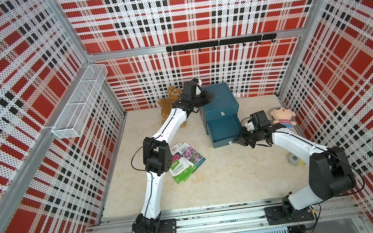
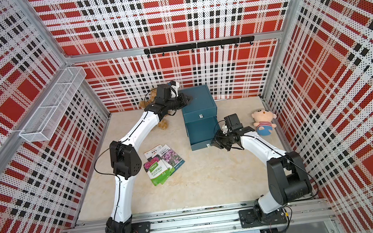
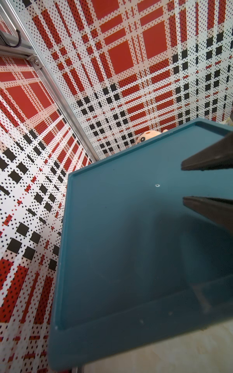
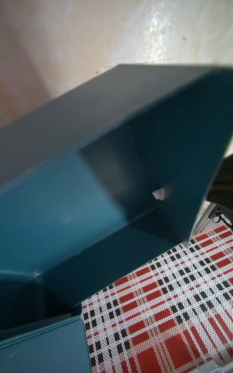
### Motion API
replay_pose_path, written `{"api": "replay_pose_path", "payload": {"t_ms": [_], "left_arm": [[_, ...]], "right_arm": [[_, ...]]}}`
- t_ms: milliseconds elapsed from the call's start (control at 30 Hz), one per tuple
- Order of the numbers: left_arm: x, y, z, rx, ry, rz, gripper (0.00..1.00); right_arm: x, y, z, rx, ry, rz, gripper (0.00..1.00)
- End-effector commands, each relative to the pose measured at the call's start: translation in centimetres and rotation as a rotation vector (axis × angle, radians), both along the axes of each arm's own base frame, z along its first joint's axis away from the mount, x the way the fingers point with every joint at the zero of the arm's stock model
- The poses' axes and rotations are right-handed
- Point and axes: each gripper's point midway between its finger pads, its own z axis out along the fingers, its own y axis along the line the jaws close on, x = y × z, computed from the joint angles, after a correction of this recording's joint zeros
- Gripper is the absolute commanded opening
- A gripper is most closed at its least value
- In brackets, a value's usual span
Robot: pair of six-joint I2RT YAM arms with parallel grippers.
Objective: Take the seed bags out of the drawer
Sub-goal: Close the drawer in the storage box.
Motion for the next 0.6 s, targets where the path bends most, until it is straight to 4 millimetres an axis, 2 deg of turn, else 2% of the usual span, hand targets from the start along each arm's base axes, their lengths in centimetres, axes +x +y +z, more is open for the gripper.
{"api": "replay_pose_path", "payload": {"t_ms": [0, 300, 467, 567], "left_arm": [[-1.5, 0.0, -6.1, 0.094, 0.151, -0.014, 0.29], [-1.8, -0.5, -6.6, 0.100, 0.161, -0.019, 0.29], [-2.0, -0.8, -7.0, 0.103, 0.168, -0.022, 0.29], [-2.2, -1.1, -7.2, 0.104, 0.171, -0.026, 0.29]], "right_arm": [[2.3, 0.0, 0.8, 0.003, -0.055, -0.018, 0.00], [4.5, 0.5, 0.8, 0.004, -0.057, -0.017, 0.00], [4.5, 0.5, -1.2, -0.008, -0.009, -0.018, 0.00], [3.3, 0.3, -3.0, -0.019, 0.038, -0.015, 0.00]]}}
